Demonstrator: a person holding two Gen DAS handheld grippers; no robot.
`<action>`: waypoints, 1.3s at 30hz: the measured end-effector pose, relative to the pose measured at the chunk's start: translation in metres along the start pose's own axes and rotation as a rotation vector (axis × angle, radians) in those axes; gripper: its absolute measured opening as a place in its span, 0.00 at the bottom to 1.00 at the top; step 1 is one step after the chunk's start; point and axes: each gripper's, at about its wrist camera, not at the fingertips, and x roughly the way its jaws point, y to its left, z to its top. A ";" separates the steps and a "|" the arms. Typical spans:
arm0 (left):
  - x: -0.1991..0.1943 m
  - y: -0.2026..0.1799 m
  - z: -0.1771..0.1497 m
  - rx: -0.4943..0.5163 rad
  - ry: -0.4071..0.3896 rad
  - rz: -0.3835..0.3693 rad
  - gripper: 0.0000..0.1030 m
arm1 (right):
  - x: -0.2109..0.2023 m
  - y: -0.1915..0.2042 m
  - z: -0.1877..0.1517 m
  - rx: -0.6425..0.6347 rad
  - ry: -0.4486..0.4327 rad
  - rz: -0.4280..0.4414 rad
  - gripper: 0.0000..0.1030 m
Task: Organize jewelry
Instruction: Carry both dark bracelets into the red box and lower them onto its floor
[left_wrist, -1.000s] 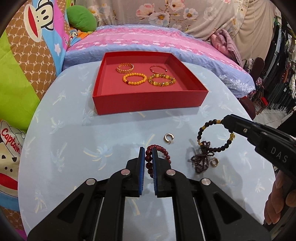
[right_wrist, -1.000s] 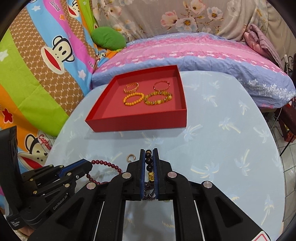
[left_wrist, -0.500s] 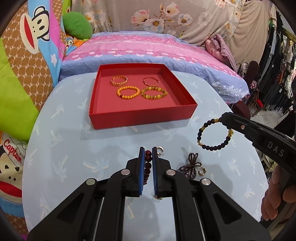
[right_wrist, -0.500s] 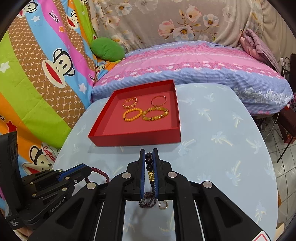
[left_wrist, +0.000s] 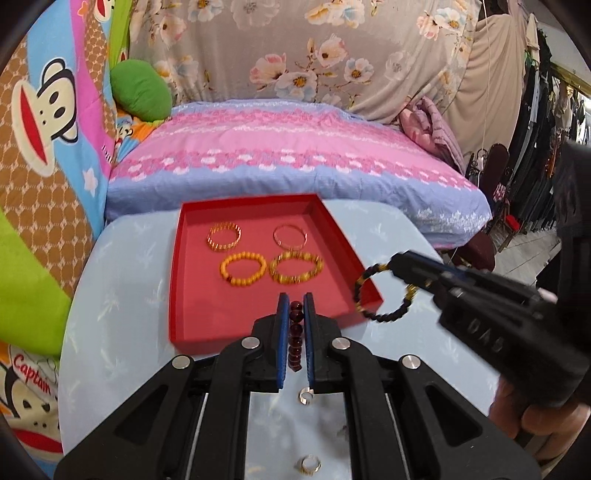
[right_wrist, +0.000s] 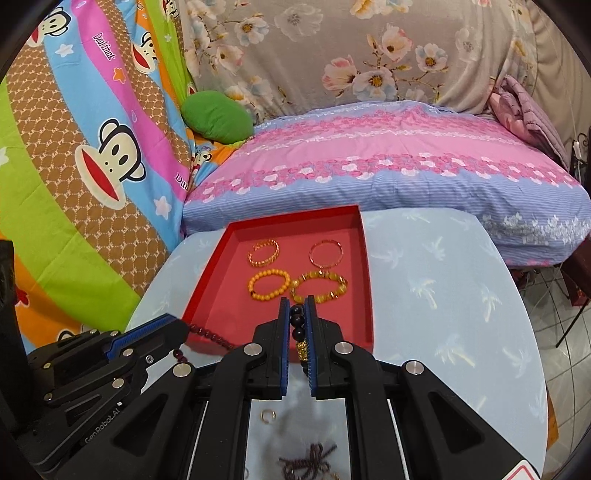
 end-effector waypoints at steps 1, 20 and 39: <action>0.004 0.001 0.008 -0.005 -0.005 -0.005 0.07 | 0.006 0.001 0.005 0.000 0.000 0.001 0.08; 0.120 0.062 -0.018 -0.139 0.194 0.054 0.07 | 0.101 -0.012 -0.007 0.048 0.160 -0.023 0.08; 0.137 0.074 -0.025 -0.099 0.210 0.182 0.08 | 0.128 -0.016 -0.020 0.027 0.194 -0.086 0.09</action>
